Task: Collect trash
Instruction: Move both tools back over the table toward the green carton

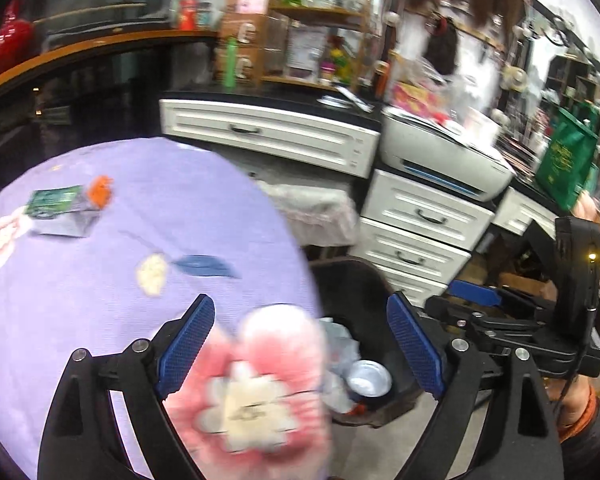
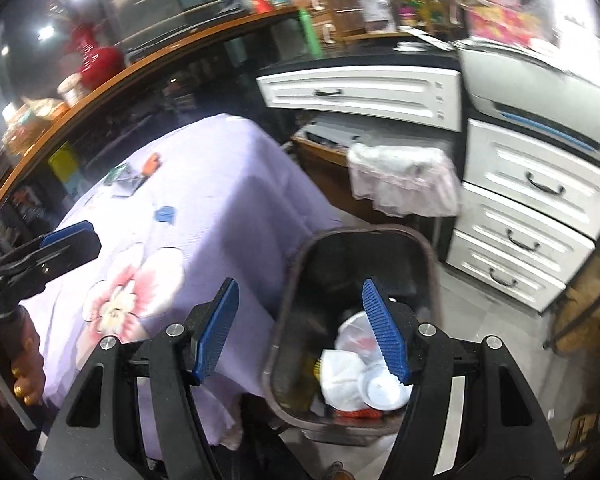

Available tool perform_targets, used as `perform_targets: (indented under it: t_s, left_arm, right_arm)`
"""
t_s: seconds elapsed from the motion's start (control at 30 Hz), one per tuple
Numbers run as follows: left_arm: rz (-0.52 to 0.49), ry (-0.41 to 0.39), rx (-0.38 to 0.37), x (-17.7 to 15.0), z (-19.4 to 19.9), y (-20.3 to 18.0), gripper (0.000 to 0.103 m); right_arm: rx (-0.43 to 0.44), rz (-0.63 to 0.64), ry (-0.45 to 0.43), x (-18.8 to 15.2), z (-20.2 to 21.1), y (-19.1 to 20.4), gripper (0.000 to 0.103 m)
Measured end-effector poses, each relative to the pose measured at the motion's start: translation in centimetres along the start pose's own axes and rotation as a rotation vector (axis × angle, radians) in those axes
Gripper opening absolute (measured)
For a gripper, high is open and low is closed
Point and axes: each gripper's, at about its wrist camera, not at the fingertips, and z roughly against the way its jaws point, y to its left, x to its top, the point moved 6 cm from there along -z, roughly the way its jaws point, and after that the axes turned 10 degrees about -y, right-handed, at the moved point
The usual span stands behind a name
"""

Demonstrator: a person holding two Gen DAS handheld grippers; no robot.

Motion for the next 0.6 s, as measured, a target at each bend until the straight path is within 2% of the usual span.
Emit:
perform_targets:
  t_s: [0.13, 0.23, 0.6]
  left_arm:
    - [0.016, -0.025, 0.065, 0.3, 1.8, 3.1, 0.087]
    - [0.022, -0.041, 0.116, 0.4, 3.2, 5.4, 0.087]
    - [0.003, -0.046, 0.238, 0.0, 6.6, 11.8, 0.091]
  right_arm:
    - [0.049, 0.039, 0.008, 0.7, -1.0, 3.0, 0.066]
    - [0.080, 0.090, 0.003, 1.3, -1.6, 5.7, 0.074]
    - [0.230, 0.241, 0.032, 3.6, -4.4, 14.6, 0.075]
